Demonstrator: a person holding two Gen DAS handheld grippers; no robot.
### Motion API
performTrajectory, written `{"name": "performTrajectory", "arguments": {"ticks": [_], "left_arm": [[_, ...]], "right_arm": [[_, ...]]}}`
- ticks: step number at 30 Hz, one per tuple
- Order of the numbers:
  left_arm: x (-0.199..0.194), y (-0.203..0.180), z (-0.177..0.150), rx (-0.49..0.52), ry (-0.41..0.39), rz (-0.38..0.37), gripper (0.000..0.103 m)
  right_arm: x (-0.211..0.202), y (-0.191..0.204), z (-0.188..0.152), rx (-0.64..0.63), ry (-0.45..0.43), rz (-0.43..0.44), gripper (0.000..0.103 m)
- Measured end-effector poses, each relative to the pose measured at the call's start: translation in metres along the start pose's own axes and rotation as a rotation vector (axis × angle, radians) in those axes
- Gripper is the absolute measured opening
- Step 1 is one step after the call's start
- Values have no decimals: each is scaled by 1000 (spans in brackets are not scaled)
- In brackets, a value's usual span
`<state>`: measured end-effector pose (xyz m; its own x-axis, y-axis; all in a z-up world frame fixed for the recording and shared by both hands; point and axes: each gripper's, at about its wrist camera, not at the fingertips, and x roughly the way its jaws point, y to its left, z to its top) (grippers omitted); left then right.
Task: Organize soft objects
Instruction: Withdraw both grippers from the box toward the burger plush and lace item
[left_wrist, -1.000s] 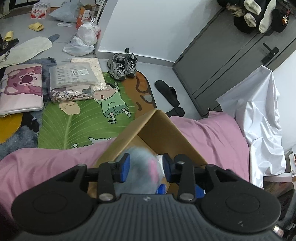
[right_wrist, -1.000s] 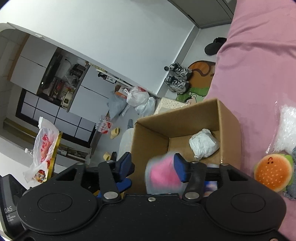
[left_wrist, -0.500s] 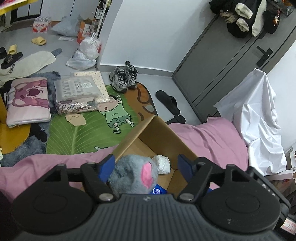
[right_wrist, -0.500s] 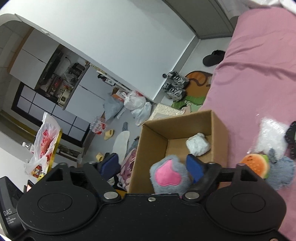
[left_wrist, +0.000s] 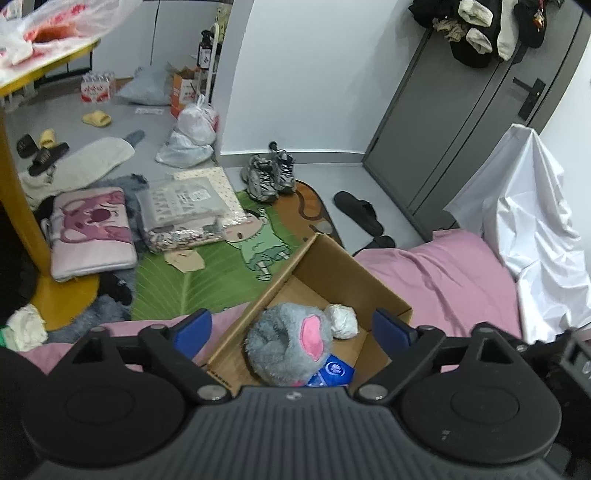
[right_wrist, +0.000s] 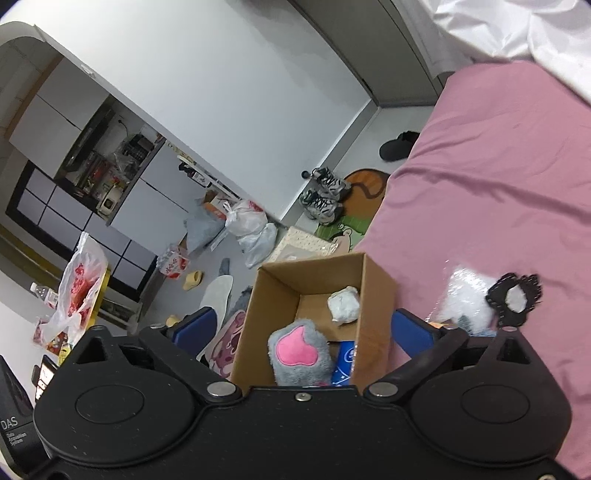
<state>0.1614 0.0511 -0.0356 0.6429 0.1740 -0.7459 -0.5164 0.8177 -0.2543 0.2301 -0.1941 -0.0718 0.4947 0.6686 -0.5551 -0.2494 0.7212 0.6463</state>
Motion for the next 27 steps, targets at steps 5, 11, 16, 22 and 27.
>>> {"name": "performTrajectory", "arguments": {"ticks": [5,11,16,22,27], "left_arm": [[-11,-9,-8,41,-7,7,94],[-25,-24,-18,89,-2,3,94],[-34,-38,-26,140,-26,8,94],[-38,-52,-33,164,-26,5,94],[-37,-65,-40,182,-9,-33,94]], "right_arm": [[-12,-3,1,-40,9,-16,103],[-26,-10,1,-73,10,-62,103],[-41,-21,5,-59,-9,-53,103],[-55,-44,8,-30,-25,-83,103],[-64,-63,5,-16,-27,-107,103]]}}
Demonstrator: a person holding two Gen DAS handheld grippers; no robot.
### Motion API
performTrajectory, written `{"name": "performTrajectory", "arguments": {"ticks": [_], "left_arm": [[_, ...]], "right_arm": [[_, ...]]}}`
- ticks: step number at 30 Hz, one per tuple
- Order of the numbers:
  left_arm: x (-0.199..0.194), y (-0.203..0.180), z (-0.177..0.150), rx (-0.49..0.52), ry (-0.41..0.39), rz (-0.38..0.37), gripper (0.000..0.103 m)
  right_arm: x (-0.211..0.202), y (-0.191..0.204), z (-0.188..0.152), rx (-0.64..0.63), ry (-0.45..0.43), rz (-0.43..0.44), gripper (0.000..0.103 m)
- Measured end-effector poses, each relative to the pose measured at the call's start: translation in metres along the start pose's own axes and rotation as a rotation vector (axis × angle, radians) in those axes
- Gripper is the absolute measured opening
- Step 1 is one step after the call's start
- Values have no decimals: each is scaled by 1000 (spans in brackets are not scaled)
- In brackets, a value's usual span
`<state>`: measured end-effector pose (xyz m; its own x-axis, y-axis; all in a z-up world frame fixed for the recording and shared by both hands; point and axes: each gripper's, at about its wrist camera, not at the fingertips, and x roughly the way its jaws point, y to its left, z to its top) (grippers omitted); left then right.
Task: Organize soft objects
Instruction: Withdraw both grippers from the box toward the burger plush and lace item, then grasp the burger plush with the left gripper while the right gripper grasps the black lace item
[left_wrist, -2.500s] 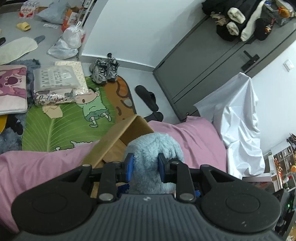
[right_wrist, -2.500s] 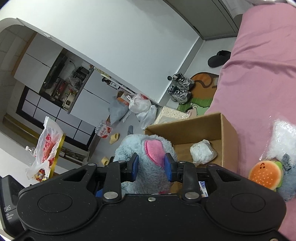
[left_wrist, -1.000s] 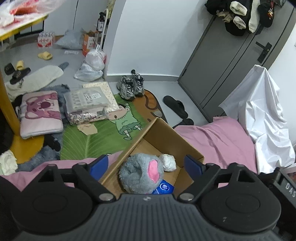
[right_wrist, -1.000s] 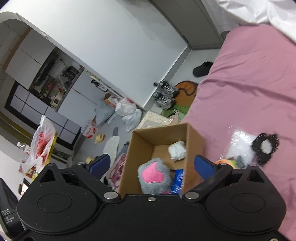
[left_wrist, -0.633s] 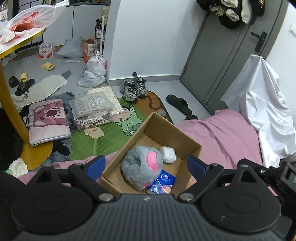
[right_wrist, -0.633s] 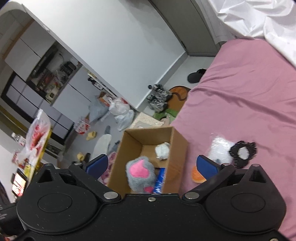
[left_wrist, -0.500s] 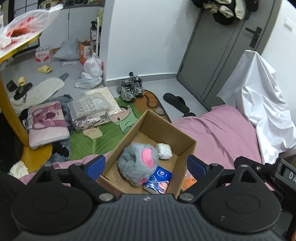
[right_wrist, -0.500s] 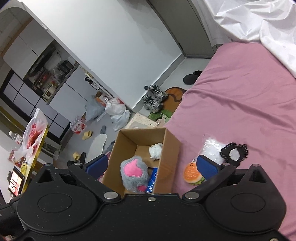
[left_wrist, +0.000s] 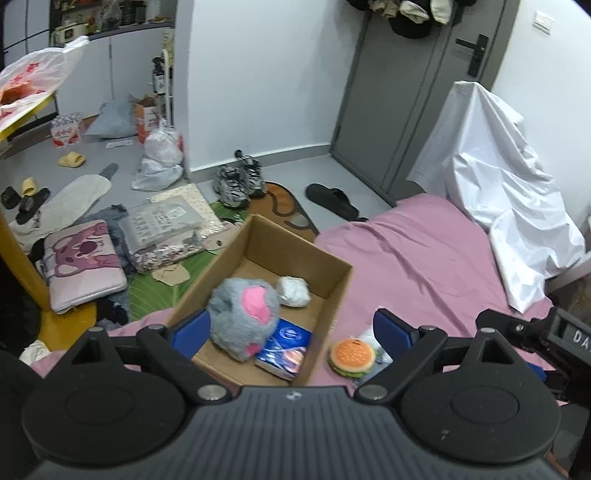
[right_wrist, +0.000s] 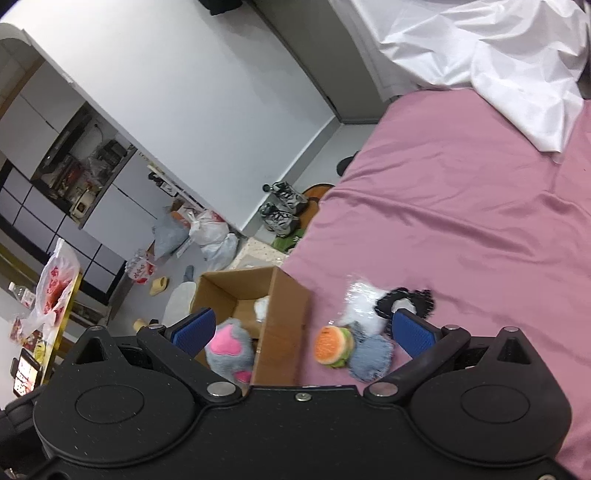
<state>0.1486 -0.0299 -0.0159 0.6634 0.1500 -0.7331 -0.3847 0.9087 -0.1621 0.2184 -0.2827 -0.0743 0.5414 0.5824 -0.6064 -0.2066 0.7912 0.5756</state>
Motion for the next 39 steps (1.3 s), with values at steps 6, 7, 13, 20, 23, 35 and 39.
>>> {"name": "performTrajectory", "arguments": {"ticks": [6,7,13,20,23,35,39], "left_arm": [[8,-21,-8,18,26,-36,94],[10,-25,-9,25,27,-42,94],[24,-38,-16,-17,48,-71,94],[44,-53,-30,-42,76,-77,93],[54,-58,-34,-64,94,-58,92],[85,-84,-52,-59,94,-20,87],[96,-91,-59,-53,104,-6,85]], "right_arm": [[-2,-23,-3,41,5,-31,103],[-1,-25,-4,49,6,-32,103],[7,-39,-2,94,22,-44,103],[13,-55,-4,172,19,-42,103],[15,-59,-3,192,21,-33,103],[38,-83,-6,284,63,-45,102],[46,-89,-6,306,74,-54,101]]}}
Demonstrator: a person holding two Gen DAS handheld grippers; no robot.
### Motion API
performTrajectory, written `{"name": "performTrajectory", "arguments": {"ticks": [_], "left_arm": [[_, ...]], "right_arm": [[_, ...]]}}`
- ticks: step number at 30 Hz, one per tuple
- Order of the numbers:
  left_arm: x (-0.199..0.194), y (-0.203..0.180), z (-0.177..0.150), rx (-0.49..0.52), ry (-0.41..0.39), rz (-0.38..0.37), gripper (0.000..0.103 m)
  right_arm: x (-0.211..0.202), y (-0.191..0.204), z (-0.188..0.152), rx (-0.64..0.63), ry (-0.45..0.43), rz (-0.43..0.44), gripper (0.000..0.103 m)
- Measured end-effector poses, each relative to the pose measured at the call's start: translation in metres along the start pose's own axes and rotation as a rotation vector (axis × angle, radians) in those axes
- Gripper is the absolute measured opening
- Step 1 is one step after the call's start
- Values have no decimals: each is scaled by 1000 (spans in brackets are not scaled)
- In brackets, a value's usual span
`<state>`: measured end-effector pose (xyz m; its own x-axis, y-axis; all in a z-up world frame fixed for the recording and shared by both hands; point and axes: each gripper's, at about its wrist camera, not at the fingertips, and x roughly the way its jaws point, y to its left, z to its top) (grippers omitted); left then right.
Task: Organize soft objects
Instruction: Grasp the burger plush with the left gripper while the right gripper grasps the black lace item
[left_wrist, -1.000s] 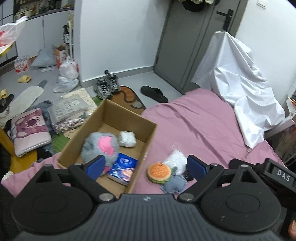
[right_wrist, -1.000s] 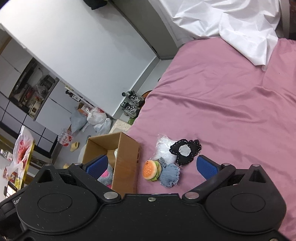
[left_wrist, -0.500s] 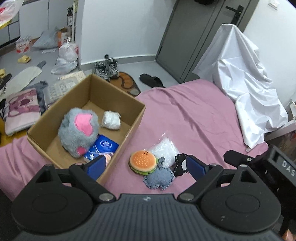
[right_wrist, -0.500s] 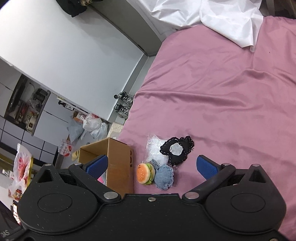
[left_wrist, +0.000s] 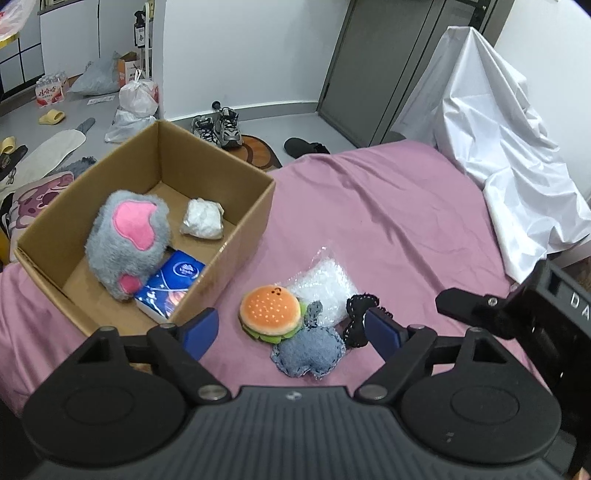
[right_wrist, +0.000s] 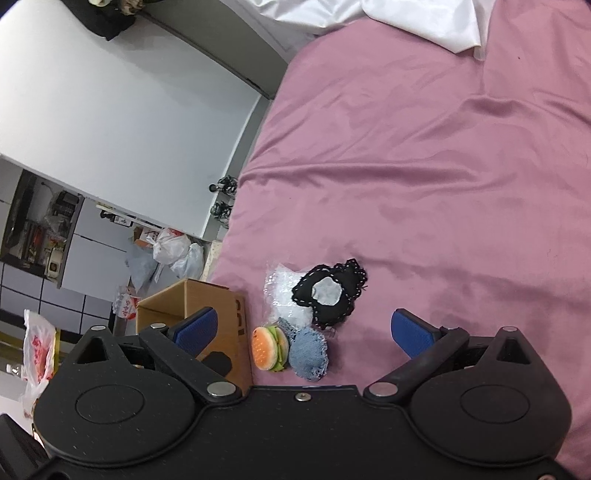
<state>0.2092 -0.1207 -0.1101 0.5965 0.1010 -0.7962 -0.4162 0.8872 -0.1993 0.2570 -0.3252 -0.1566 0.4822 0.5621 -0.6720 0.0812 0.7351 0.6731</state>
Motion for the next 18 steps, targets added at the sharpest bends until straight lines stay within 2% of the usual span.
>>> {"name": "performTrajectory", "arguments": {"ticks": [7,10,13,18], "left_arm": [[14,-1,-3,-7,6,-11,82],[19,1,-4,-27,9,-9,78],[26,-1,-7,-41,12,-11,75],[40,-5,-12,-50,17,22,73]], "right_arm": [[5,-3,3,15,0,-3,101],[6,-4,3,15,3,-3,101],[9,-5,3,19,14,-5,97],[15,-6,7,17,30,4,95]]}}
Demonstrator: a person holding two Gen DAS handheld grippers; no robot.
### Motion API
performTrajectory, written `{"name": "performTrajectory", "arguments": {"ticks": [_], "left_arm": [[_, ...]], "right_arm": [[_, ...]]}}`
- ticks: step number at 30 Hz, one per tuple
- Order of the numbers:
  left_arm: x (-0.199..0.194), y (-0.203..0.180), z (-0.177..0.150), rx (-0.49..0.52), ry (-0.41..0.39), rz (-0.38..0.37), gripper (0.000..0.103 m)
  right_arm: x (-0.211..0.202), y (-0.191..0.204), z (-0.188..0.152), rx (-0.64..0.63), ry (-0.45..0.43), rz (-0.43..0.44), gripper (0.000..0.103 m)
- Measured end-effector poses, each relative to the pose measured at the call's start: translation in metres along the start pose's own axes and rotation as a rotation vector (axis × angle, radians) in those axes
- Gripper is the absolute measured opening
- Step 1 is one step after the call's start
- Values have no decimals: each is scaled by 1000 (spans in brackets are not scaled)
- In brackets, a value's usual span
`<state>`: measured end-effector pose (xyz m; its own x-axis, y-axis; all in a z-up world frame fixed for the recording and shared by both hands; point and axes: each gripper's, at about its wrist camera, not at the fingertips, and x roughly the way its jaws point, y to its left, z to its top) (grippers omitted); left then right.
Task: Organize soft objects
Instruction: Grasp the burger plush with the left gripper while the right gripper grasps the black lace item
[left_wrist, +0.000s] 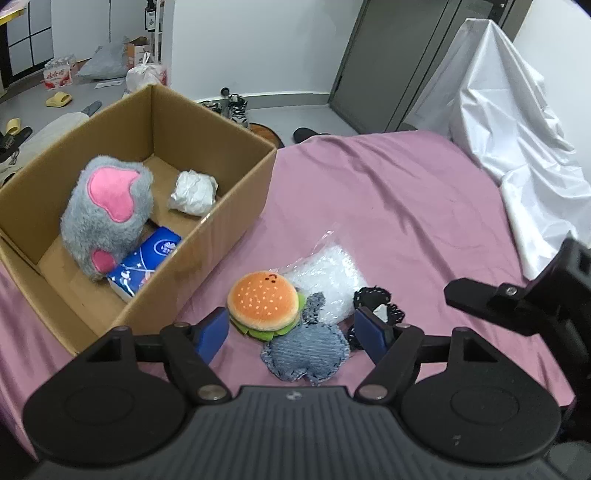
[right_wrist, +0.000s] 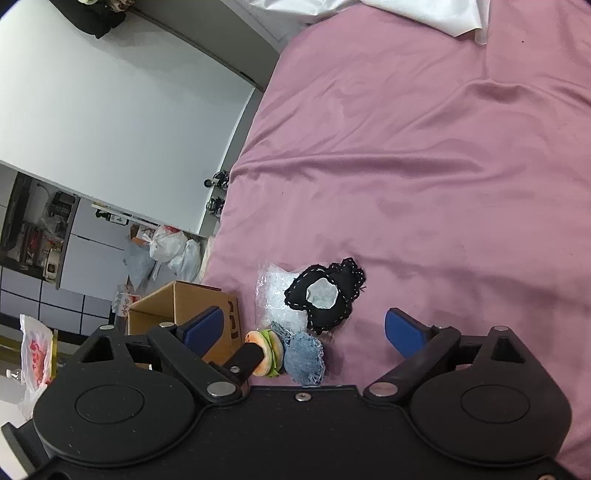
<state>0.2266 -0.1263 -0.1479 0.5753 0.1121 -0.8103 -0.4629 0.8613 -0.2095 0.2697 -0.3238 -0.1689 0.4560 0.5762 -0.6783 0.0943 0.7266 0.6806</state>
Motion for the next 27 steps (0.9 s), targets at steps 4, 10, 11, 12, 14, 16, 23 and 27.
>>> {"name": "performTrajectory", "arguments": {"ticks": [4,10,11,12,14,16,23,27], "left_arm": [[11,0,-1,-18,-2,19,71],[27,1,-6,-56,-7,68,70],[30,1,-7,-61,-11,75,70],[32,1,-9,-68,-12,81,70],[37,2,-10,-83,-13,91,70],[41,3,-11,-93,-19,100,70],[54,10,-11,-133,-28,109,58],[58,15,-11,-165,-17,95,49]], "right_arm": [[9,-2,2,11,20,-2,88],[20,-6,3,18,40,-9,85],[22,-7,4,21,44,-14,85],[25,-8,4,25,49,-19,85],[30,-10,5,25,62,-30,85],[35,-10,6,21,72,-36,85],[51,-11,10,31,93,-43,84],[57,-11,11,37,100,-35,83]]}}
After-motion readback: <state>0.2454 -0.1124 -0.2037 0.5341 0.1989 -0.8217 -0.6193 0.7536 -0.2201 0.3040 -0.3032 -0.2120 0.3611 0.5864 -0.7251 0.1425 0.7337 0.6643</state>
